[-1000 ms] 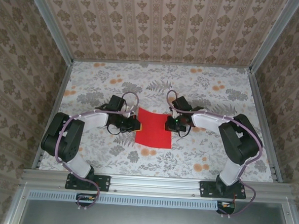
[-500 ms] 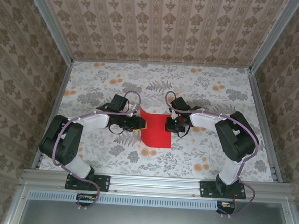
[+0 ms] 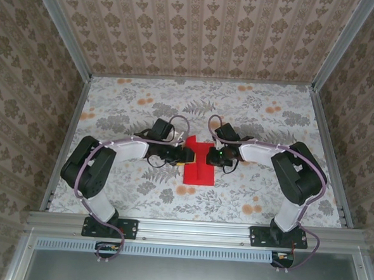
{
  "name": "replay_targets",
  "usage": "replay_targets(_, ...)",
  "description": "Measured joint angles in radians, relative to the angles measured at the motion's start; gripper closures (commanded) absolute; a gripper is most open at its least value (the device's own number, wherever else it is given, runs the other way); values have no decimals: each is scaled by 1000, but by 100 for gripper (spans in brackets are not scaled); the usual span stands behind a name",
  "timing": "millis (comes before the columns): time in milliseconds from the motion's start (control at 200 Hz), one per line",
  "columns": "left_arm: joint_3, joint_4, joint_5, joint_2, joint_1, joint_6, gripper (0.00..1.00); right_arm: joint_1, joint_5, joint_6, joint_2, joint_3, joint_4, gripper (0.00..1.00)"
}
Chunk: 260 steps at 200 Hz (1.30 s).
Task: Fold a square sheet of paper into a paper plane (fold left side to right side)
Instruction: First fold in half a square sheet of paper at the center of the table.
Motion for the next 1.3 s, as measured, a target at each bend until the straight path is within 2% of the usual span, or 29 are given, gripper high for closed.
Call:
replay_targets(170, 9, 3, 0, 5, -1, -4, 66, -21, -12, 13, -92, -37, 32, 69)
replay_targets(325, 12, 3, -1, 16, -4, -6, 74, -40, -84, 47, -151, -61, 130, 59)
replay_targets(575, 25, 3, -2, 21, -14, -5, 77, -42, -226, 106, -107, -79, 268, 58)
replay_targets(745, 26, 2, -4, 21, -14, -5, 79, -42, -256, 127, -53, -73, 282, 62)
replay_targets(825, 26, 2, -5, 21, -14, -5, 80, -42, -265, 132, -36, -67, 283, 70)
replay_targets(955, 26, -1, -5, 22, -14, -2, 80, -42, -273, 139, -28, -64, 286, 91)
replay_targets(1035, 26, -5, -5, 22, -14, 0, 79, -42, -278, 131, -28, -62, 286, 100)
replay_targets(1220, 26, -35, -23, 18, -14, 13, 68, -42, -263, 121, -29, -58, 261, 100)
replay_targets(1300, 26, -62, -41, -2, -13, 25, 60, -42, -242, 108, -30, -58, 235, 100)
